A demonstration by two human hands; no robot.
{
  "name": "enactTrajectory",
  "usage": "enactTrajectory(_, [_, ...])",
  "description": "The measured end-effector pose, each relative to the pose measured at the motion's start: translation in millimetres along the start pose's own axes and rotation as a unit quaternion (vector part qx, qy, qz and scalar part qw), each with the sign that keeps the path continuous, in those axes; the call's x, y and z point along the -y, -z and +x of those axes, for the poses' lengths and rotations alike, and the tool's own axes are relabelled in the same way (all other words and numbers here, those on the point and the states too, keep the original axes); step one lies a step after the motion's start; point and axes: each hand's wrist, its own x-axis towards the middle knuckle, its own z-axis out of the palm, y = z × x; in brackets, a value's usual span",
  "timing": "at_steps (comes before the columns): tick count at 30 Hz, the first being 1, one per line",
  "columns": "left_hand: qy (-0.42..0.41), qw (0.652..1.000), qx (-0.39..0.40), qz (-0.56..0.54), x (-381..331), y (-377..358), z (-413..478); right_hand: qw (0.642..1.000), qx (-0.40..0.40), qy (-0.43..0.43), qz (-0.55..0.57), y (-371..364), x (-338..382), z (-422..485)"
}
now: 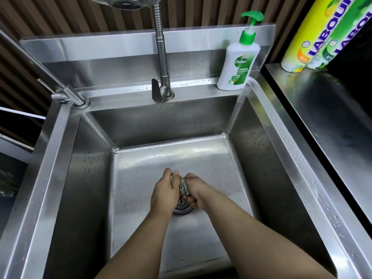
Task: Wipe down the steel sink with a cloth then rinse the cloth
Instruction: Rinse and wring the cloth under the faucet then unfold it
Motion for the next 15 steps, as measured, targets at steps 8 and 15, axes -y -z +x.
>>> enactTrajectory(8, [0.184,0.981,0.054,-0.036,11,-17,11,0.968,-0.155,0.132,-0.15,-1,-11,4])
enactTrajectory(15, [0.362,0.918,0.134,-0.091,4,-10,16,0.923,-0.138,0.16,-0.322,0,-12,3])
